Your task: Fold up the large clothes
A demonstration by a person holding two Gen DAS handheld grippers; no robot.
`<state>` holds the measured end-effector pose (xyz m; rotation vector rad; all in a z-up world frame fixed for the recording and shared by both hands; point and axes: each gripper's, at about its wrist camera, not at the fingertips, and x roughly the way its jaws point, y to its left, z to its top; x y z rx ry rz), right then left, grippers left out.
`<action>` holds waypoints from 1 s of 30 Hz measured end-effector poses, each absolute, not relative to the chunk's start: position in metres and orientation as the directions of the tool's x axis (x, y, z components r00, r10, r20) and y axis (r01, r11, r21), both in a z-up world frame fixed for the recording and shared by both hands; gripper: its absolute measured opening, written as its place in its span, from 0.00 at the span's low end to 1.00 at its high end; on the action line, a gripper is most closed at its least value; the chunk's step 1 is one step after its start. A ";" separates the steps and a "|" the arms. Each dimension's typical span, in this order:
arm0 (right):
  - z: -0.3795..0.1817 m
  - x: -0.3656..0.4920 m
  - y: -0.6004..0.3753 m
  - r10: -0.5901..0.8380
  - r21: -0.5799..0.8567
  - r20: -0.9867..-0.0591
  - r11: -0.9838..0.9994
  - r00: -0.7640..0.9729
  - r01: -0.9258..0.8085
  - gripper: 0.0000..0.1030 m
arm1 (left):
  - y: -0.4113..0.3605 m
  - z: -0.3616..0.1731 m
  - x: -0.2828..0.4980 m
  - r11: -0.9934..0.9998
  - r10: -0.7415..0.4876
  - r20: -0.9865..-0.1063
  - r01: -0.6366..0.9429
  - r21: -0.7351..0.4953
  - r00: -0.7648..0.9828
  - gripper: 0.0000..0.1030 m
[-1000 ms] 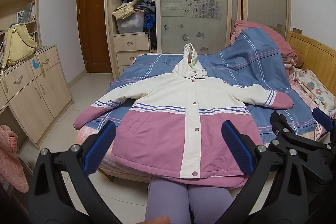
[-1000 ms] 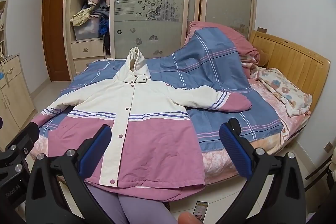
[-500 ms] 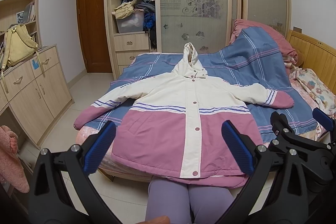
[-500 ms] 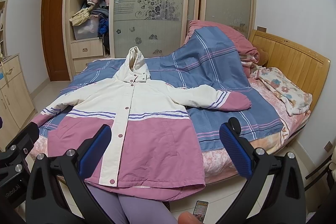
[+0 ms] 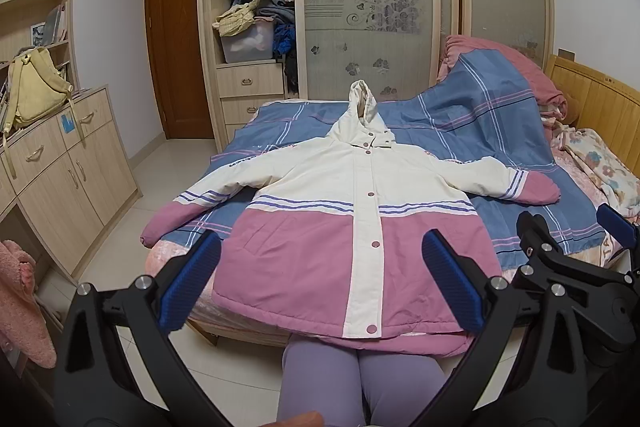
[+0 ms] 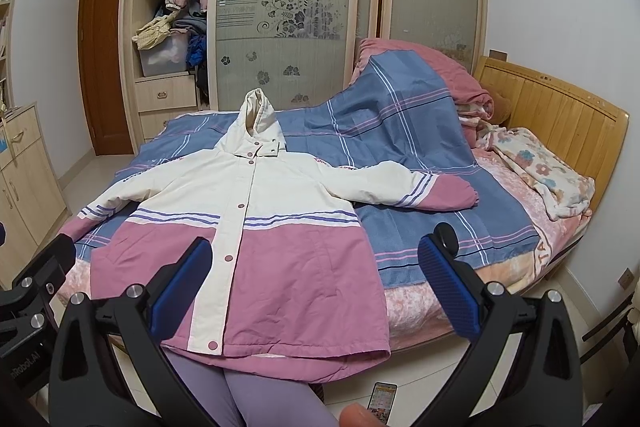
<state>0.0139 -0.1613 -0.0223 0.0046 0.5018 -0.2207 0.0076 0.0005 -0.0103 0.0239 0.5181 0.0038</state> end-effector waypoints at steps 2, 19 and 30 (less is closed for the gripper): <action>-0.022 0.014 -0.161 -0.207 -0.048 -0.476 0.977 0.855 0.210 0.99 | 0.002 -0.011 0.008 1.000 0.011 -0.496 0.001 0.023 0.868 0.98; -0.027 0.011 -0.160 -0.205 -0.042 -0.478 0.977 0.854 0.210 0.99 | 0.003 -0.012 0.006 1.000 0.010 -0.500 0.004 0.027 0.866 0.98; -0.029 0.010 -0.165 -0.202 -0.035 -0.479 0.977 0.854 0.211 0.99 | 0.004 -0.014 0.007 1.000 0.011 -0.502 0.005 0.030 0.865 0.98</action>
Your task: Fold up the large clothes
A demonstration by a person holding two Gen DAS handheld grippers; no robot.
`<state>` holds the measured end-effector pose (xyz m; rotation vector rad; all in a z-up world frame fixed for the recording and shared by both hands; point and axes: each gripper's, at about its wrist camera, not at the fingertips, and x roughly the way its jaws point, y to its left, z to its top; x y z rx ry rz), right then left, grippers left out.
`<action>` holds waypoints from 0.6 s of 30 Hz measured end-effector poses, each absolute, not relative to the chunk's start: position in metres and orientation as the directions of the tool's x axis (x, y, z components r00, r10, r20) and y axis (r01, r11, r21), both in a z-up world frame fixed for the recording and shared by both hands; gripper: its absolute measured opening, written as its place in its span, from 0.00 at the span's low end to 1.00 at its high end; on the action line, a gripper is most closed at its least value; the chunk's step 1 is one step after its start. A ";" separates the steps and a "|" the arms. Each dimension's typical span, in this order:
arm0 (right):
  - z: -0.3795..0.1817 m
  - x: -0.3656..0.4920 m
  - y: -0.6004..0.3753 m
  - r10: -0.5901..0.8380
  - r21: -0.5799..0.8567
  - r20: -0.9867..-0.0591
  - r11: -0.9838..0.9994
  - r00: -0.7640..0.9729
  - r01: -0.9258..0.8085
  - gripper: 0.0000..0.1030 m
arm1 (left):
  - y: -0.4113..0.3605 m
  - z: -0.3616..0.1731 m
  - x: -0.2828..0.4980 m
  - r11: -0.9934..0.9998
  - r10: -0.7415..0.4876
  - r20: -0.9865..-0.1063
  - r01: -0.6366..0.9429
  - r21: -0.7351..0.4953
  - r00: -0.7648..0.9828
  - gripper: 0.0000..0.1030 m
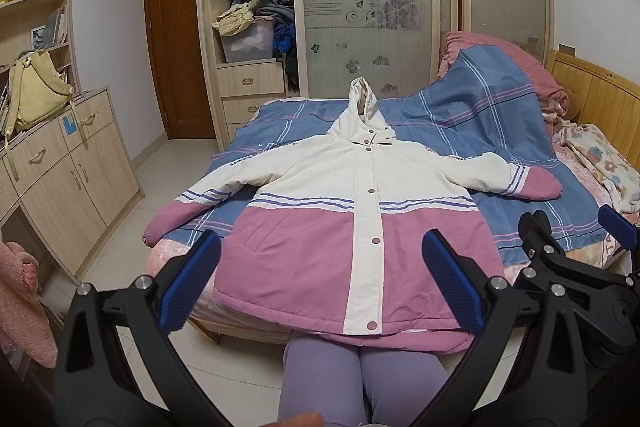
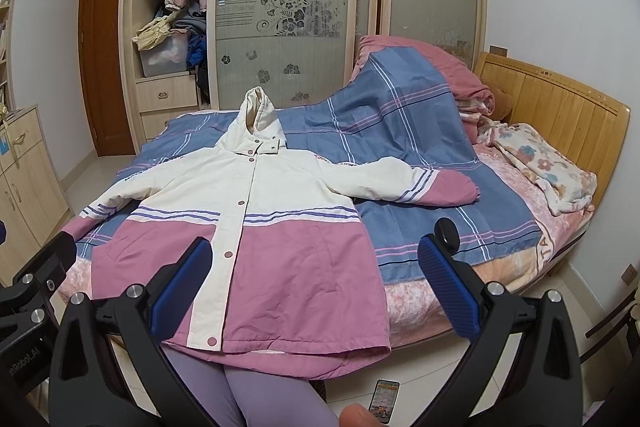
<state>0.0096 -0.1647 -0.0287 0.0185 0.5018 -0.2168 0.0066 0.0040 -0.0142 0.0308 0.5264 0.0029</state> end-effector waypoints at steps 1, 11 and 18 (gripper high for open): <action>-0.029 0.009 -0.165 -0.201 -0.034 -0.480 0.977 0.854 0.211 0.99 | 0.003 -0.013 0.005 1.000 0.010 -0.501 0.006 0.030 0.865 0.98; -0.028 0.010 -0.165 -0.200 -0.035 -0.480 0.977 0.854 0.209 0.99 | 0.004 -0.015 0.005 1.000 0.012 -0.502 0.003 0.030 0.865 0.98; -0.030 0.009 -0.166 -0.198 -0.032 -0.485 0.977 0.852 0.209 0.99 | 0.005 -0.017 0.005 0.999 0.012 -0.506 0.006 0.033 0.862 0.98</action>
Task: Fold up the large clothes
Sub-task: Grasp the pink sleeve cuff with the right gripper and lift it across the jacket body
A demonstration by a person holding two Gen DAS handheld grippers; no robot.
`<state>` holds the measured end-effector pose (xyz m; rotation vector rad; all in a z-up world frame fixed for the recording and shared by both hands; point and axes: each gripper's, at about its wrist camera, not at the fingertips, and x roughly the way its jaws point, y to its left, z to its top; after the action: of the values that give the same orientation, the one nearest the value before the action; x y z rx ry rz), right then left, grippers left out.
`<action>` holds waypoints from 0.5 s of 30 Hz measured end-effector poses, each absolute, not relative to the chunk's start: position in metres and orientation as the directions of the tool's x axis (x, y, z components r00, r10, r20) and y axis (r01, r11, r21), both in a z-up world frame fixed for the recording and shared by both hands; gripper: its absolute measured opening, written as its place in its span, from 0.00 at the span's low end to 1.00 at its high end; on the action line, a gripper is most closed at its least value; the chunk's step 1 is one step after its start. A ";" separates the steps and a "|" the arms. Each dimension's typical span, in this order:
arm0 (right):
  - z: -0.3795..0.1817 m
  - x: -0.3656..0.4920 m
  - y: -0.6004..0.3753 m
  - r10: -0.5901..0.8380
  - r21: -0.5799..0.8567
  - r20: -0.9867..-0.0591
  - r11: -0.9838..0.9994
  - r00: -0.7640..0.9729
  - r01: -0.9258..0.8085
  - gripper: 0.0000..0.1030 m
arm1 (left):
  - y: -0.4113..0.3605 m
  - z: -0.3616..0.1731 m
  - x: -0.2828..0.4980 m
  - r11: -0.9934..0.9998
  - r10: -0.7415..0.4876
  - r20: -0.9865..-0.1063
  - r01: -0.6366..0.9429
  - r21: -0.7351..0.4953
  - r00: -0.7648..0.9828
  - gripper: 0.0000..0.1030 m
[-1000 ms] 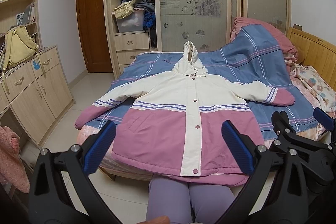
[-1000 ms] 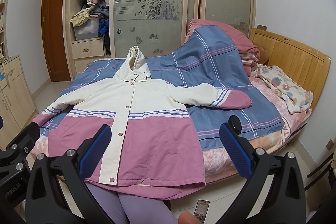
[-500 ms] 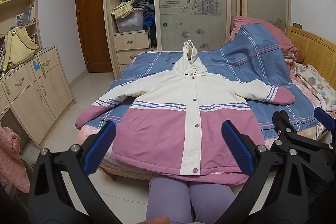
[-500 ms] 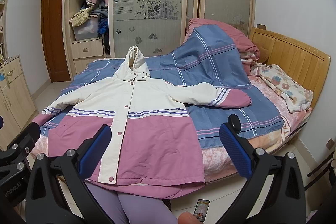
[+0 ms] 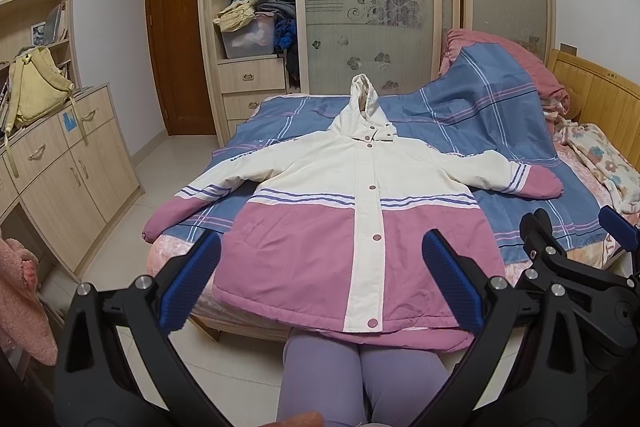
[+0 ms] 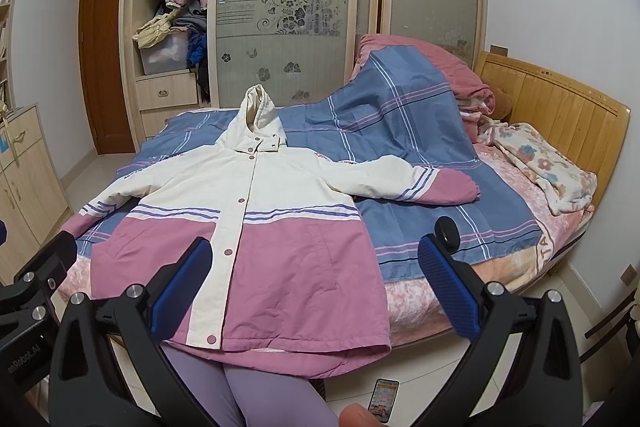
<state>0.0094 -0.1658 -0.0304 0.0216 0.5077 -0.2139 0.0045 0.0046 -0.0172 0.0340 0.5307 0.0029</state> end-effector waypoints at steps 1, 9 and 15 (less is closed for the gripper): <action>-0.031 0.009 -0.166 -0.197 -0.032 -0.486 0.978 0.851 0.208 0.99 | 0.005 -0.019 0.004 0.999 0.012 -0.507 0.006 0.033 0.862 0.98; -0.034 0.009 -0.167 -0.196 -0.033 -0.492 0.978 0.849 0.206 0.99 | 0.006 -0.023 0.004 0.999 0.015 -0.520 0.004 0.034 0.854 0.98; -0.045 0.026 -0.169 -0.191 -0.045 -0.515 0.980 0.836 0.196 0.99 | 0.004 -0.034 0.019 0.999 0.018 -0.551 0.005 0.040 0.834 0.98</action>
<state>0.0256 -0.1688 -0.0451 0.0099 0.5440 -0.2048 0.0186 0.0037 -0.0345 0.0402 0.5836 0.0067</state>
